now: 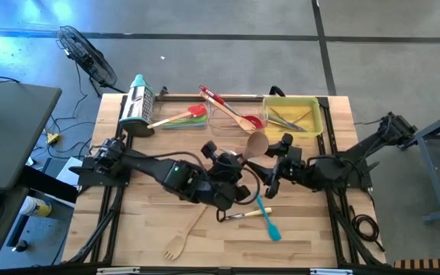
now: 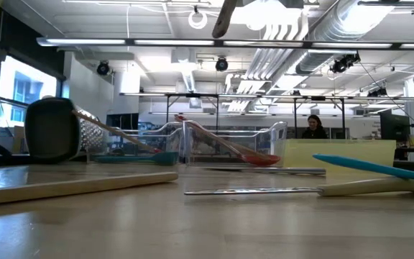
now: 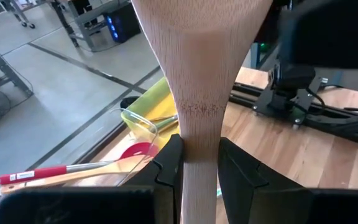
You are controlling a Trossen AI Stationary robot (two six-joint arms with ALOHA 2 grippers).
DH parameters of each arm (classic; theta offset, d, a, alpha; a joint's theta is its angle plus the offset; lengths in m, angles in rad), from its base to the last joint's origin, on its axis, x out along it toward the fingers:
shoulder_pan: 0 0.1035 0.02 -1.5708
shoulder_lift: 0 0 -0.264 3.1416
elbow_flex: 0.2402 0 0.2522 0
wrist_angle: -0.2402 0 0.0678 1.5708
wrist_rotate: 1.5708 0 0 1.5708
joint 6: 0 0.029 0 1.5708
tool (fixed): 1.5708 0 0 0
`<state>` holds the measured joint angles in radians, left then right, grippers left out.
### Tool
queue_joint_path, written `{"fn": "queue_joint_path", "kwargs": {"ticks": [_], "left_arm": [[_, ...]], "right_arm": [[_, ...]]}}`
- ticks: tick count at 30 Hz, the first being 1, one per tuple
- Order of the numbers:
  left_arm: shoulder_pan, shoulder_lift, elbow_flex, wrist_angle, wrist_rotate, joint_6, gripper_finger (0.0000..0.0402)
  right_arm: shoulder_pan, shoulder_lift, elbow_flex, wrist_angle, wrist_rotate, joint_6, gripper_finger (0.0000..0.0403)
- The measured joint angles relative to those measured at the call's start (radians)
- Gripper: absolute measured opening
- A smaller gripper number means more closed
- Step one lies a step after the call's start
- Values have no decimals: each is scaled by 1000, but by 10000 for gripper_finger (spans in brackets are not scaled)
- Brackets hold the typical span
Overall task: Pick & Place Kitchen Items
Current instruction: Put the brown serving spoon into the right transparent bin
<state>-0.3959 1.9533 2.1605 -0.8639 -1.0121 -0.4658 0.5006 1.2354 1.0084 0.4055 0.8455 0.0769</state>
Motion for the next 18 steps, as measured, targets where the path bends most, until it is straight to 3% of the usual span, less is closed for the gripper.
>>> {"fn": "queue_joint_path", "kwargs": {"ticks": [7,10,13,15,18], "left_arm": [[18,-3,0,6,8,33,62],[19,-11,0,9,6,51,62],[23,-11,1,6,-1,69,62],[24,-12,1,-3,16,73,29],[23,-13,1,-25,19,77,5]], "right_arm": [[-46,0,0,-69,-13,4,192],[-68,0,0,-89,-28,6,141],[-90,-1,0,-101,-76,-1,64],[-100,-1,0,-121,-117,-55,24],[-113,-2,0,-133,-156,-82,22]]}}
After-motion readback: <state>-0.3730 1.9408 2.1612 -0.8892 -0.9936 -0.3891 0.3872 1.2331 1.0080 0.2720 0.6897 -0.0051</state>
